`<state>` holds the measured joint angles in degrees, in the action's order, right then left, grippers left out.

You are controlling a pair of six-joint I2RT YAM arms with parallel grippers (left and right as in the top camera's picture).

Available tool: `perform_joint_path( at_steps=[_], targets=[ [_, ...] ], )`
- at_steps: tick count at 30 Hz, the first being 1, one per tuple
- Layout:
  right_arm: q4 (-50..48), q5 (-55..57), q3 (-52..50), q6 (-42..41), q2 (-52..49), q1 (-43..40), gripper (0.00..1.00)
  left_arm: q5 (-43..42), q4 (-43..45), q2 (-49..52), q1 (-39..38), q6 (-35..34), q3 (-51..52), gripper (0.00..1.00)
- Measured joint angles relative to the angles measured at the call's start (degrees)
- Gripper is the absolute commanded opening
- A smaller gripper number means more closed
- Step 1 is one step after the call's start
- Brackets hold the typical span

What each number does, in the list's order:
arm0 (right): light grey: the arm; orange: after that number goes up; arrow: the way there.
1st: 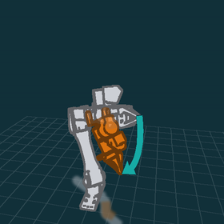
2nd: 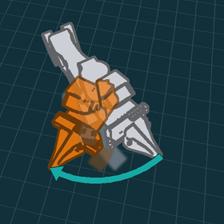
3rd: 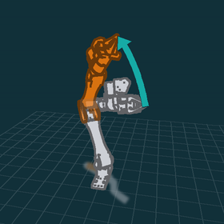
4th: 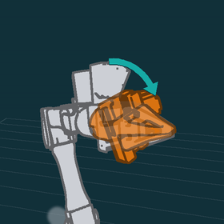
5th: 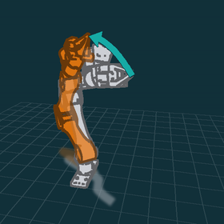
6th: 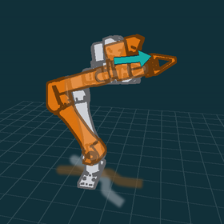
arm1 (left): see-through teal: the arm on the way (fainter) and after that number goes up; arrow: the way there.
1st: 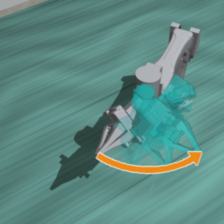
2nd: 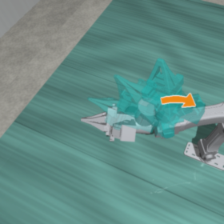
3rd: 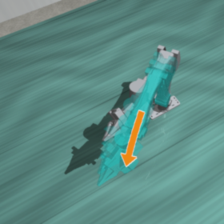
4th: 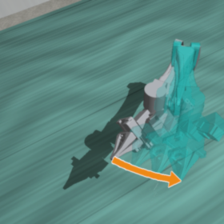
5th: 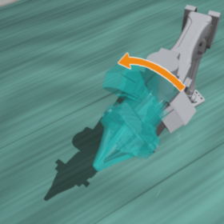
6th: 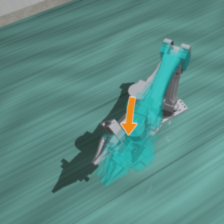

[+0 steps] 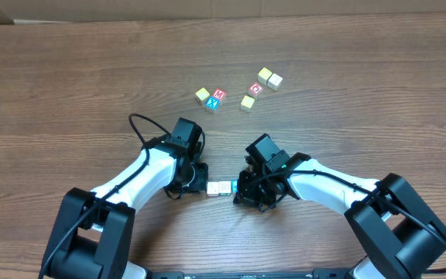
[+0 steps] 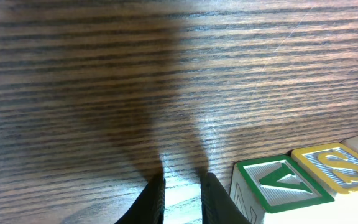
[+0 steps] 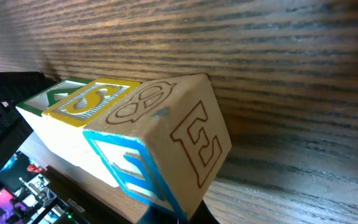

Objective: Flip 5 blocks

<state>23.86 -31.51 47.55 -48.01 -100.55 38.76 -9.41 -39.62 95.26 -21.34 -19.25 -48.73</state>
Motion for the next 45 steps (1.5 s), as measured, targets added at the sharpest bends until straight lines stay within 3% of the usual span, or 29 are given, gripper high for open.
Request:
perform_joint_path(
  at_steps=[18, 27, 36, 45],
  targets=[
    [1.1, -1.6, 0.0, 0.0, 0.0, 0.6, 0.04, 0.0, 0.0, 0.0, 0.0, 0.0, 0.0, 0.15],
    [2.9, -0.7, 0.0, 4.5, 4.9, 7.6, 0.04, 0.0, 0.0, 0.0, 0.0, 0.0, 0.0, 0.15],
    [14.4, 12.3, 0.3, 10.4, 18.4, 7.5, 0.04, -0.1, 0.0, 0.0, 0.0, 0.0, 0.0, 0.14],
    [15.5, 19.3, 0.4, 18.8, 13.3, 3.2, 0.04, -0.9, 0.0, 0.0, 0.1, 0.0, 0.0, 0.13]
  ],
)
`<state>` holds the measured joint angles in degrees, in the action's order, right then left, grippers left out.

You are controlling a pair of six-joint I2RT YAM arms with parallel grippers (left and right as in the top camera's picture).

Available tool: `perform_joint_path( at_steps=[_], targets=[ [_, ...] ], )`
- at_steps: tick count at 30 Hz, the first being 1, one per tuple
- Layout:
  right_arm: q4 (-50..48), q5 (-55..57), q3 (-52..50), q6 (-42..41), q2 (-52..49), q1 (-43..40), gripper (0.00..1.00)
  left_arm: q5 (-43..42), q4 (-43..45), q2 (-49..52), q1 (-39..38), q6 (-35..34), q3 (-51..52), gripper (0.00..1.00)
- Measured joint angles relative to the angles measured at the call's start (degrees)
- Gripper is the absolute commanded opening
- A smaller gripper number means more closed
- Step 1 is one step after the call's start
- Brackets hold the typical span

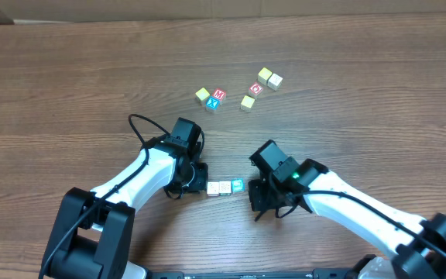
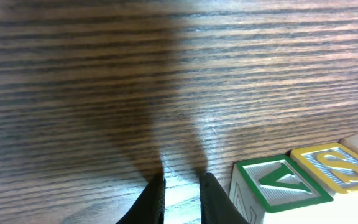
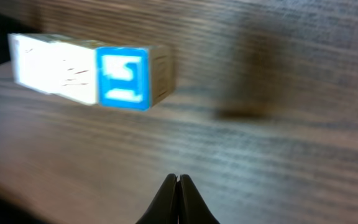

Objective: Flip 5 blocks

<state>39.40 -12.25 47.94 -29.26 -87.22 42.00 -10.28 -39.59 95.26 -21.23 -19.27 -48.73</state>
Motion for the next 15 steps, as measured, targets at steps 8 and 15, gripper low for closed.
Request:
perform_joint_path(
  at_steps=[8, 15],
  targets=[
    [-4.5, 4.3, 0.0, 5.2, -4.5, 0.0, 0.04, -1.0, -0.1, 0.0, 0.0, 0.0, 0.0, 0.13],
    [-9.3, 6.4, 0.0, 7.2, -5.4, 0.0, 0.04, -1.6, -0.2, 0.0, 0.0, 0.0, 0.0, 0.13]
  ],
)
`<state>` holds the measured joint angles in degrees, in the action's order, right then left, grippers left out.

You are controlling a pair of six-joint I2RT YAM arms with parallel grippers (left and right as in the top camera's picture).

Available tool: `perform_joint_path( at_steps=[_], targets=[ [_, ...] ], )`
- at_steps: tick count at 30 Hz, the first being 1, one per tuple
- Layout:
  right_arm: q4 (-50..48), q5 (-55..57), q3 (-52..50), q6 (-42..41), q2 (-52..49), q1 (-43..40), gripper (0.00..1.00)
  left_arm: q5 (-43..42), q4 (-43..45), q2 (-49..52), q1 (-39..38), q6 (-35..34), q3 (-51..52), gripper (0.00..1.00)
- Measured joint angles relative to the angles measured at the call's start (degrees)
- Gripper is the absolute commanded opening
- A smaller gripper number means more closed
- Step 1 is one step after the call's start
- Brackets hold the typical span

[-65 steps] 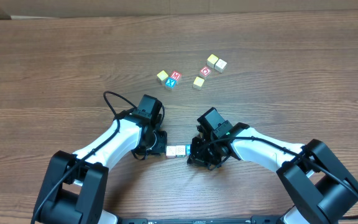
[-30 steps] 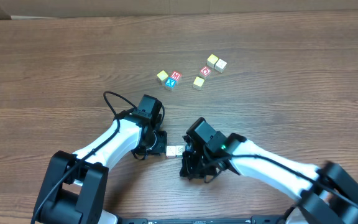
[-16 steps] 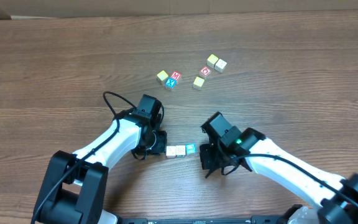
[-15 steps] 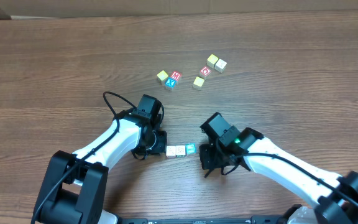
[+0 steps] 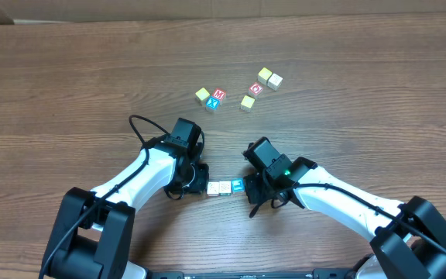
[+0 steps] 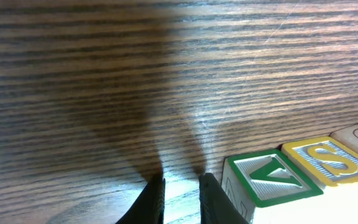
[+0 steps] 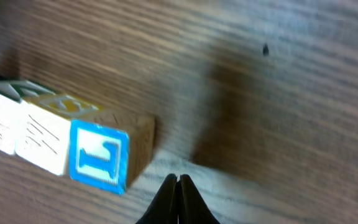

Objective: Flip 5 blocks

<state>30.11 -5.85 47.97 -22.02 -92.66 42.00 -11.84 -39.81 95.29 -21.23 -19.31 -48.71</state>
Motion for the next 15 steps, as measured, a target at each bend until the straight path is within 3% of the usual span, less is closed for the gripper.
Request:
perform_joint_path(
  at_steps=[15],
  targets=[
    [-2.6, -4.2, 0.0, 0.7, -0.6, 0.0, 0.04, -0.2, 0.0, 0.0, 0.0, 0.0, 0.0, 0.13]
  ],
)
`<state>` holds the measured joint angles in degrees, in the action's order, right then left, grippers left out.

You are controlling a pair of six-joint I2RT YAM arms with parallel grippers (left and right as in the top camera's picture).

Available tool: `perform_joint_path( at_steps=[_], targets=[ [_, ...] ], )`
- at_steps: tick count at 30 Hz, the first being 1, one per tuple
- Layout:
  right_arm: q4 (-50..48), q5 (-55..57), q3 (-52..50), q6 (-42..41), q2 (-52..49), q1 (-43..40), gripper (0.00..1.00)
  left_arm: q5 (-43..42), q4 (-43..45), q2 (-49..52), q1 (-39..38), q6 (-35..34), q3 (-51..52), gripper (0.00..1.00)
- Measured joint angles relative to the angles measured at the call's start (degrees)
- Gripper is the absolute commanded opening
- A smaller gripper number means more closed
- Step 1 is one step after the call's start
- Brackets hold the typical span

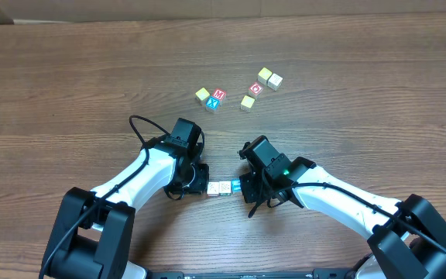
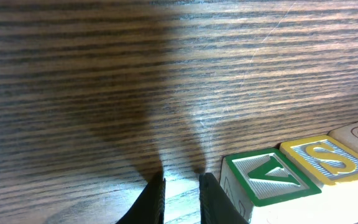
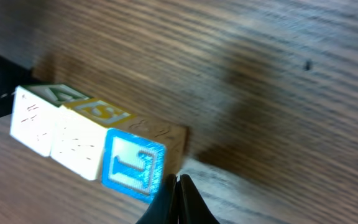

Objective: Flip 5 blocks
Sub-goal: 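Hold the three-block row between both grippers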

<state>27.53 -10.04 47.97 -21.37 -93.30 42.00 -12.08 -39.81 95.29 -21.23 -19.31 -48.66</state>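
Three blocks lie in a row near the table's front: green-faced [image 2: 269, 177], yellow S [image 2: 325, 158] and a third block [image 1: 237, 186] with its blue face [image 3: 134, 165] up. My left gripper [image 2: 180, 193] rests at the row's left end, just left of the green block, its fingers slightly apart with only table between them. My right gripper [image 3: 180, 186] is shut and holds nothing. Its tips sit at the blue-faced block's right side. In the overhead view the left gripper [image 1: 198, 183] and right gripper [image 1: 247, 189] flank the row.
Several loose blocks lie further back on the wooden table [image 1: 68, 85]: a yellow one [image 1: 202, 94], a red M [image 1: 219, 94], a blue X [image 1: 213, 102], another yellow [image 1: 248, 102], a red one [image 1: 256, 88] and a pale pair [image 1: 269, 77].
My right gripper, still shut, has moved a little left, up to the blue-faced block's side. The row sits slightly further left in the left wrist view. The left gripper has stayed put.
At first the third block stood tilted on edge at the row's right end, E face showing, against my right fingertips. Later it lay flat with its blue face up and the shut right gripper stood off to the right. The gripper has since come back to the block.
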Motion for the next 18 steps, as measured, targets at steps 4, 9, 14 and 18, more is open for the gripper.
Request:
perform_joint_path(
  at_steps=[4, 9, 14, 18],
  targets=[
    [0.0, -1.3, 0.0, 0.0, 0.0, 0.0, 0.04, 0.0, 0.0, 0.0, 0.0, 0.0, 0.0, 0.12],
    [0.1, -2.2, 0.0, 0.0, 0.0, 0.0, 0.04, -0.1, 0.0, 0.0, 0.0, 0.0, 0.0, 0.10],
    [0.2, -2.6, 0.0, 0.0, 0.0, 0.0, 0.04, -0.4, 0.0, 0.0, 0.0, 0.0, 0.0, 0.07],
    [0.2, -2.6, 0.0, 0.0, 0.0, 0.0, 0.04, -0.4, 0.0, 0.0, 0.0, 0.0, 0.0, 0.06]
  ],
)
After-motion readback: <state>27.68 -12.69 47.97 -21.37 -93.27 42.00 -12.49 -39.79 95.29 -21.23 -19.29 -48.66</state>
